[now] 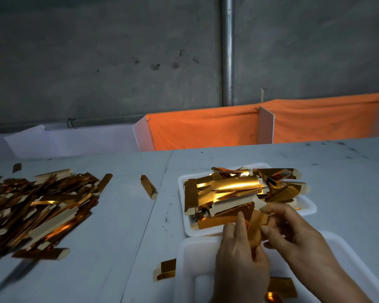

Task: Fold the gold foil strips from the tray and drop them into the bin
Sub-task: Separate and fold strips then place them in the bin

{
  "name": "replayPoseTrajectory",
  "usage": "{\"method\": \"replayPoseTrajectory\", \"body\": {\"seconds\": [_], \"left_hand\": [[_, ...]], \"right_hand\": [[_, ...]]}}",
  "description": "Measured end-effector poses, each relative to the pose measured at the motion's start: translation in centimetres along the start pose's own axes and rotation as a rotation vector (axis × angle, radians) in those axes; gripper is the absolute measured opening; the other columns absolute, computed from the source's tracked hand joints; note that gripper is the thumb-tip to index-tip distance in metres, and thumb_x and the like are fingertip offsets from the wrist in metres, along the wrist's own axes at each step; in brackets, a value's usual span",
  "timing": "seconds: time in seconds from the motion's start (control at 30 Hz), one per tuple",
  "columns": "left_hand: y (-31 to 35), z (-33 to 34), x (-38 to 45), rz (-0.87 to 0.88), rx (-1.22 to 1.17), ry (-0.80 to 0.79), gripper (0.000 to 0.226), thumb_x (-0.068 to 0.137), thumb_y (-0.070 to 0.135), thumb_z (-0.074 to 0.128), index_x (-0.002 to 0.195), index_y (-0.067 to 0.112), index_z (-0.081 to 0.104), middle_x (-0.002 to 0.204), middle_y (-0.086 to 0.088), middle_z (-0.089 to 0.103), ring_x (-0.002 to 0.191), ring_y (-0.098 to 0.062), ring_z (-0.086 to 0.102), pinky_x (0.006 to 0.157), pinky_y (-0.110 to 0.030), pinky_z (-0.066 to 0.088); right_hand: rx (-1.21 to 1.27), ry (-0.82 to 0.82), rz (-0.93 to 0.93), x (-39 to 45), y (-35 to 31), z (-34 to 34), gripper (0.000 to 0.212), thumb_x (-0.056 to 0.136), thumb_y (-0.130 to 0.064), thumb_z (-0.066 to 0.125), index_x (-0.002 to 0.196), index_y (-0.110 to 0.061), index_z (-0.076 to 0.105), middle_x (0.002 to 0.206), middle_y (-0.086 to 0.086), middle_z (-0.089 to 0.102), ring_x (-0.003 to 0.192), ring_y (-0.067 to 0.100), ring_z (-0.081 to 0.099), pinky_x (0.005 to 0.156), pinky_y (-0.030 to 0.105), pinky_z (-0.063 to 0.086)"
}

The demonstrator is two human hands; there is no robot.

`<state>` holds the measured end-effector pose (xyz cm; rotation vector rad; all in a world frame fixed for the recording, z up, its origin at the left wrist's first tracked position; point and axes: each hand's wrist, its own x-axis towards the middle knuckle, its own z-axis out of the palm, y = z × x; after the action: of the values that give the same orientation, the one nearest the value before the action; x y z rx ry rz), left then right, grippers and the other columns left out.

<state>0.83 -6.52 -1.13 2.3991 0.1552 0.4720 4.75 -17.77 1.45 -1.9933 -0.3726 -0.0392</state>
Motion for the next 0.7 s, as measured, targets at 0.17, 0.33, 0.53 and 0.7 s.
{"method": "replayPoseTrajectory", "body": {"seconds": [0.17, 0.33, 0.53, 0.7], "left_hand": [[-0.1, 0.0, 0.0, 0.011, 0.008, -0.049, 0.068, 0.094, 0.038, 0.049, 0.149, 0.036, 0.009, 0.149, 0.013, 0.022, 0.134, -0.007, 0.03, 0.107, -0.02, 0.035], [-0.4, -0.1, -0.1, 0.069, 0.096, -0.1, 0.062, 0.096, 0.041, 0.045, 0.149, 0.033, 0.013, 0.151, 0.012, 0.021, 0.135, -0.006, 0.028, 0.106, -0.019, 0.03], [-0.5, -0.6, 0.0, 0.097, 0.162, -0.126, 0.056, 0.097, 0.037, 0.045, 0.147, 0.03, 0.019, 0.146, 0.01, 0.029, 0.131, -0.008, 0.03, 0.105, -0.021, 0.03], [-0.4, -0.6, 0.0, 0.136, 0.193, -0.141, 0.055, 0.098, 0.035, 0.044, 0.147, 0.03, 0.02, 0.144, 0.008, 0.031, 0.131, -0.009, 0.03, 0.106, -0.024, 0.028]], "right_hand": [[0.059, -0.057, 0.119, 0.7, 0.6, -0.1, 0.02, 0.084, -0.019, 0.071, 0.095, -0.03, 0.059, 0.081, 0.003, 0.066, 0.084, 0.016, 0.066, 0.085, 0.038, 0.055], [0.311, -0.146, 0.224, 0.8, 0.8, -0.9, 0.01, 0.082, -0.012, 0.071, 0.091, -0.011, 0.065, 0.087, 0.026, 0.065, 0.08, 0.026, 0.07, 0.071, 0.029, 0.059], [0.362, -0.183, 0.315, 1.3, 1.1, -1.2, 0.011, 0.081, -0.009, 0.072, 0.089, -0.005, 0.067, 0.084, 0.017, 0.069, 0.069, 0.017, 0.071, 0.057, 0.021, 0.054], [0.339, -0.174, 0.294, 1.2, 1.1, -1.6, 0.009, 0.081, -0.015, 0.072, 0.082, -0.008, 0.067, 0.089, 0.006, 0.072, 0.08, 0.022, 0.07, 0.059, 0.022, 0.054]]}}
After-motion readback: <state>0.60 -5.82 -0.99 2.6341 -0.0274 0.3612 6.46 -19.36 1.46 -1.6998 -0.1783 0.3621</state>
